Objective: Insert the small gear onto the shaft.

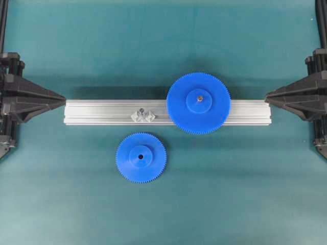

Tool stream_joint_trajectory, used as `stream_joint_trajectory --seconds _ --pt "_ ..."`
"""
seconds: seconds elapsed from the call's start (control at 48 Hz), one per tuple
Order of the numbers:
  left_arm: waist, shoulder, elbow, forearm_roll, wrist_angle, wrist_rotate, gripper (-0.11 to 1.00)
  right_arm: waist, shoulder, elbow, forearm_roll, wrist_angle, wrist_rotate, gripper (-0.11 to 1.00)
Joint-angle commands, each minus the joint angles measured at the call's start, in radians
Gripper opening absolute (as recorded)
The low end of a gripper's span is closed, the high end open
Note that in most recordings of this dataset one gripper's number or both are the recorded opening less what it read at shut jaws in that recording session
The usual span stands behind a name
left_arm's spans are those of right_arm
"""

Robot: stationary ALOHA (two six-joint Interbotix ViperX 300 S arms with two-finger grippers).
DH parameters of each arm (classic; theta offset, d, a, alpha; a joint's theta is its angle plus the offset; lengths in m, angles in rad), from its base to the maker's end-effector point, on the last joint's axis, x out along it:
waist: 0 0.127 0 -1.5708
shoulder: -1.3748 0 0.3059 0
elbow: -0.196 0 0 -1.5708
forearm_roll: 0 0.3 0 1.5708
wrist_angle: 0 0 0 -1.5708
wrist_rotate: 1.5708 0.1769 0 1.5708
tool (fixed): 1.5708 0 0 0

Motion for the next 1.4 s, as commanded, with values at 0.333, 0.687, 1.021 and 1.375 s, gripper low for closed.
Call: stream_joint_trajectory --seconds 0.333,0.687,1.021,1.375 --pt "-0.034 0.069 -0.038 0.012 0.095 -0.1 -0.01 0.0 0.011 -0.038 0.041 0.325 0.089 0.12" --pt "-0.06 0.186 -0.158 0.012 0.393 -0.1 -0.01 -0.002 0.051 -0.118 0.041 0.571 0.092 0.12" --pt "-0.086 0.354 -0.25 0.012 0.426 -0.103 -0.01 0.0 0.141 -0.184 0.046 0.626 0.095 0.13" --pt "-0.123 0.528 -0.347 0.012 0.437 -0.104 0.0 -0.012 0.219 -0.199 0.044 0.63 0.094 0.13"
